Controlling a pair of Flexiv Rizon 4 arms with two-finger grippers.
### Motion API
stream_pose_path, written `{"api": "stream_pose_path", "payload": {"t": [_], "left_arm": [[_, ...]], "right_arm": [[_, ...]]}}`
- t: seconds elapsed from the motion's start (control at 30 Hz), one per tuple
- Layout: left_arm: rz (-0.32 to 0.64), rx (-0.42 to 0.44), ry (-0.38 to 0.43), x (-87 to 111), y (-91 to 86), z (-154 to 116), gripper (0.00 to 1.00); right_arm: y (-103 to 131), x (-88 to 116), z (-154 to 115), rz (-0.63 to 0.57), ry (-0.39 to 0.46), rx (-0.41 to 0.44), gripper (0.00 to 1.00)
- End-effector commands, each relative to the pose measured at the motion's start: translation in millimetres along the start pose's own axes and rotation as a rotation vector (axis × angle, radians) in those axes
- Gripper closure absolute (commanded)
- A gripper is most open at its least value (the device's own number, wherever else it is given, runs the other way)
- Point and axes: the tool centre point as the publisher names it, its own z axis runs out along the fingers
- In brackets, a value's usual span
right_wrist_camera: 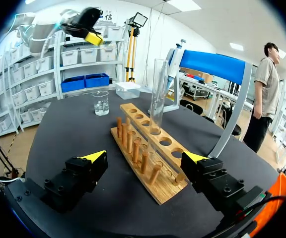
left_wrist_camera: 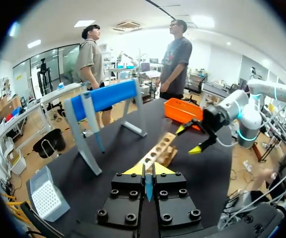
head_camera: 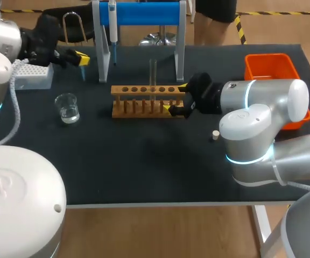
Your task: Invert the test tube, pick up the pipette, mount the tip to pipette, aspirate from beaker and dispense into the tube, eject the tip, return the pipette, and cap with the stopper.
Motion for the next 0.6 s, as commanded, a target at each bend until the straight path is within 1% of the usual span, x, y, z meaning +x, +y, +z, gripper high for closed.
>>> {"api": "stream_pose_path", "payload": {"t": [0.03, 0.17, 0.23, 0.3, 0.4, 0.47, 0.6], "left_arm": [[0.01, 0.015, -0.004, 53.3, -4.8, 1.0, 1.0], [0.019, 0.041, 0.052, 83.1, -9.6, 14.9, 1.0], [0.036, 0.046, 0.068, 96.9, -12.1, 22.2, 1.0], [0.065, 0.068, 0.088, 109.3, -14.9, 27.5, 1.0], [0.115, 0.079, 0.113, 125.5, -19.2, 36.1, 1.0], [0.137, 0.064, 0.124, 133.6, -21.6, 41.3, 1.0], [0.18, 0.084, 0.154, 148.2, -28.2, 49.9, 1.0]], "right_arm": [[0.3, 0.4, -0.3, 0.0, 0.0, 0.002, 0.0], [0.3, 0.4, -0.3, 0.0, 0.0, 0.002, 0.0], [0.3, 0.4, -0.3, 0.0, 0.0, 0.002, 0.0], [0.3, 0.4, -0.3, 0.0, 0.0, 0.002, 0.0], [0.3, 0.4, -0.3, 0.0, 0.0, 0.002, 0.0], [0.3, 0.4, -0.3, 0.0, 0.0, 0.002, 0.0], [0.3, 0.4, -0.3, 0.0, 0.0, 0.002, 0.0]]}}
